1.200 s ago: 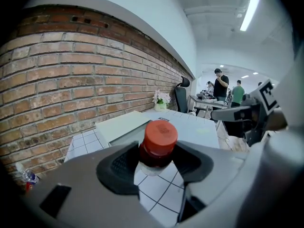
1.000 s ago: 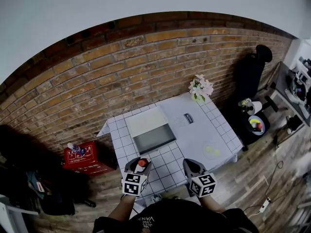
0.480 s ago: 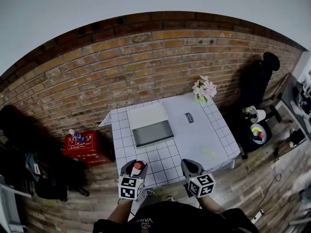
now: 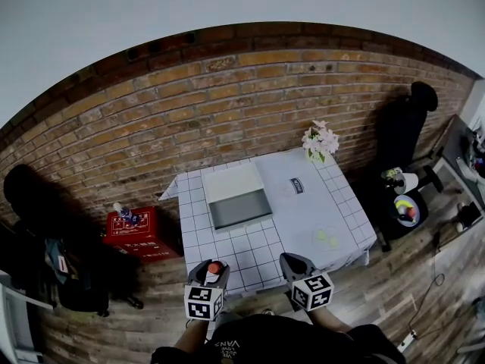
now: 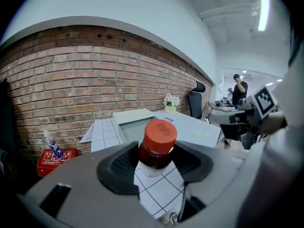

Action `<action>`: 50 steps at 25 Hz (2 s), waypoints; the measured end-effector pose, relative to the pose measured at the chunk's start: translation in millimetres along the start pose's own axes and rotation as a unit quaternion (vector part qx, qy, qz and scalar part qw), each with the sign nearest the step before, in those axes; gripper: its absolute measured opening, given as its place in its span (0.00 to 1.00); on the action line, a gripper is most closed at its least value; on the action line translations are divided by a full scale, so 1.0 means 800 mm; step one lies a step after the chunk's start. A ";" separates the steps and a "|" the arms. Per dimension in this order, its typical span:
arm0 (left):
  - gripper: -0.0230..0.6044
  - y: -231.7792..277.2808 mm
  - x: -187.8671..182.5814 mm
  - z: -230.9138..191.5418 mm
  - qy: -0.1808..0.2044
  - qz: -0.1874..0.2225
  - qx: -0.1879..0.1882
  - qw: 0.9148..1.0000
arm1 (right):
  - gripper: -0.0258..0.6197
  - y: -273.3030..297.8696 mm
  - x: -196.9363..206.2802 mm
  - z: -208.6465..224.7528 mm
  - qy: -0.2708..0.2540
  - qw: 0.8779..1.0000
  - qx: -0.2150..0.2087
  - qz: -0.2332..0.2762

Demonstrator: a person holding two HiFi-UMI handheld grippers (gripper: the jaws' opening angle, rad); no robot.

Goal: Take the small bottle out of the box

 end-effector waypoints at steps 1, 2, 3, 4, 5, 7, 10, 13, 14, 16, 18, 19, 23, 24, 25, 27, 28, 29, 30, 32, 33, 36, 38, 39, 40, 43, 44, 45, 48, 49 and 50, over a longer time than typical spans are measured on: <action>0.40 -0.001 0.000 0.000 0.003 -0.001 0.003 1.000 | 0.04 0.000 0.001 -0.002 0.001 1.000 0.002 0.001; 0.40 -0.001 0.000 -0.001 0.006 0.000 0.007 1.000 | 0.04 0.000 0.002 -0.004 0.001 1.000 0.005 0.002; 0.40 0.000 0.000 -0.002 0.007 0.000 0.012 1.000 | 0.04 0.001 0.003 -0.005 0.001 1.000 0.010 0.004; 0.40 0.000 0.000 -0.004 0.006 0.002 0.017 1.000 | 0.04 0.003 0.003 -0.007 0.001 1.000 0.015 0.007; 0.40 0.000 0.001 -0.006 0.004 0.003 0.021 1.000 | 0.04 0.004 0.003 -0.010 0.003 1.000 0.021 0.010; 0.40 -0.001 0.001 -0.008 0.002 0.004 0.033 0.999 | 0.04 0.007 0.006 -0.015 0.011 0.999 0.033 0.013; 0.40 -0.006 -0.001 -0.014 0.004 0.006 0.051 0.999 | 0.04 0.012 0.012 -0.024 0.025 0.998 0.053 0.013; 0.40 -0.013 0.001 -0.030 0.008 0.004 0.062 0.998 | 0.04 0.020 0.015 -0.039 0.031 0.997 0.066 0.017; 0.40 -0.014 0.002 -0.036 0.009 0.004 0.065 0.998 | 0.04 0.023 0.015 -0.044 0.032 0.997 0.070 0.020; 0.40 -0.017 0.005 -0.049 0.012 0.003 0.069 0.998 | 0.04 0.028 0.016 -0.053 0.034 0.996 0.076 0.024; 0.40 -0.020 0.008 -0.061 0.015 0.003 0.072 0.997 | 0.04 0.031 0.019 -0.060 0.034 0.995 0.085 0.026; 0.40 -0.021 0.009 -0.066 0.015 0.003 0.074 0.997 | 0.04 0.033 0.020 -0.064 0.035 0.995 0.088 0.026; 0.40 -0.025 0.013 -0.087 0.018 0.004 0.081 0.997 | 0.04 0.041 0.026 -0.077 0.037 0.994 0.102 0.028; 0.40 -0.026 0.014 -0.091 0.018 0.005 0.083 0.996 | 0.04 0.043 0.028 -0.081 0.037 0.993 0.105 0.028; 0.40 -0.027 0.016 -0.095 0.018 0.005 0.085 0.996 | 0.04 0.046 0.029 -0.084 0.037 0.993 0.108 0.027; 0.40 -0.030 0.018 -0.103 0.018 0.004 0.088 0.996 | 0.04 0.050 0.031 -0.091 0.036 0.993 0.114 0.024; 0.40 -0.031 0.019 -0.108 0.017 0.004 0.089 0.996 | 0.04 0.052 0.032 -0.094 0.035 0.992 0.117 0.022; 0.40 -0.033 0.020 -0.112 0.017 0.004 0.090 0.996 | 0.04 0.054 0.034 -0.098 0.034 0.992 0.120 0.020; 0.40 -0.035 0.021 -0.115 0.017 0.004 0.091 0.996 | 0.04 0.055 0.036 -0.101 0.033 0.992 0.123 0.018; 0.40 -0.039 0.024 -0.123 0.017 0.005 0.091 0.996 | 0.04 0.057 0.039 -0.106 0.031 0.991 0.128 0.016; 0.40 -0.041 0.025 -0.126 0.017 0.005 0.091 0.996 | 0.04 0.059 0.040 -0.109 0.030 0.991 0.130 0.016; 0.40 -0.048 0.028 -0.134 0.016 0.006 0.091 0.996 | 0.04 0.061 0.040 -0.116 0.029 0.990 0.136 0.019; 0.40 -0.053 0.030 -0.138 0.015 0.006 0.091 0.996 | 0.04 0.063 0.041 -0.120 0.029 0.990 0.138 0.021; 0.40 -0.055 0.032 -0.140 0.015 0.006 0.091 0.996 | 0.04 0.064 0.042 -0.122 0.029 0.990 0.139 0.022; 0.40 -0.057 0.033 -0.141 0.016 0.006 0.090 0.996 | 0.04 0.064 0.043 -0.124 0.029 0.989 0.141 0.023; 0.40 -0.061 0.037 -0.146 0.016 0.006 0.090 0.996 | 0.04 0.068 0.046 -0.128 0.029 0.989 0.144 0.024; 0.40 -0.062 0.039 -0.147 0.016 0.006 0.089 0.996 | 0.04 0.069 0.047 -0.129 0.028 0.989 0.144 0.024; 0.40 -0.063 0.040 -0.148 0.017 0.006 0.089 0.996 | 0.04 0.069 0.048 -0.130 0.028 0.989 0.144 0.024; 0.40 -0.066 0.041 -0.150 0.017 0.006 0.089 0.996 | 0.04 0.070 0.050 -0.134 0.027 0.989 0.143 0.023; 0.40 -0.067 0.042 -0.151 0.018 0.006 0.089 0.996 | 0.04 0.071 0.050 -0.136 0.027 0.989 0.142 0.022; 0.40 -0.068 0.043 -0.152 0.018 0.005 0.089 0.996 | 0.04 0.072 0.050 -0.138 0.027 0.989 0.142 0.022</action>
Point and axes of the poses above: the fingertips, and each gripper's own axes: y forward along the fingers, z to its right, x out of its underside, the point moved 1 cm from there along -y, backward along the fingers, and after that the axes turned 7 degrees about y, right-handed, at the moved point
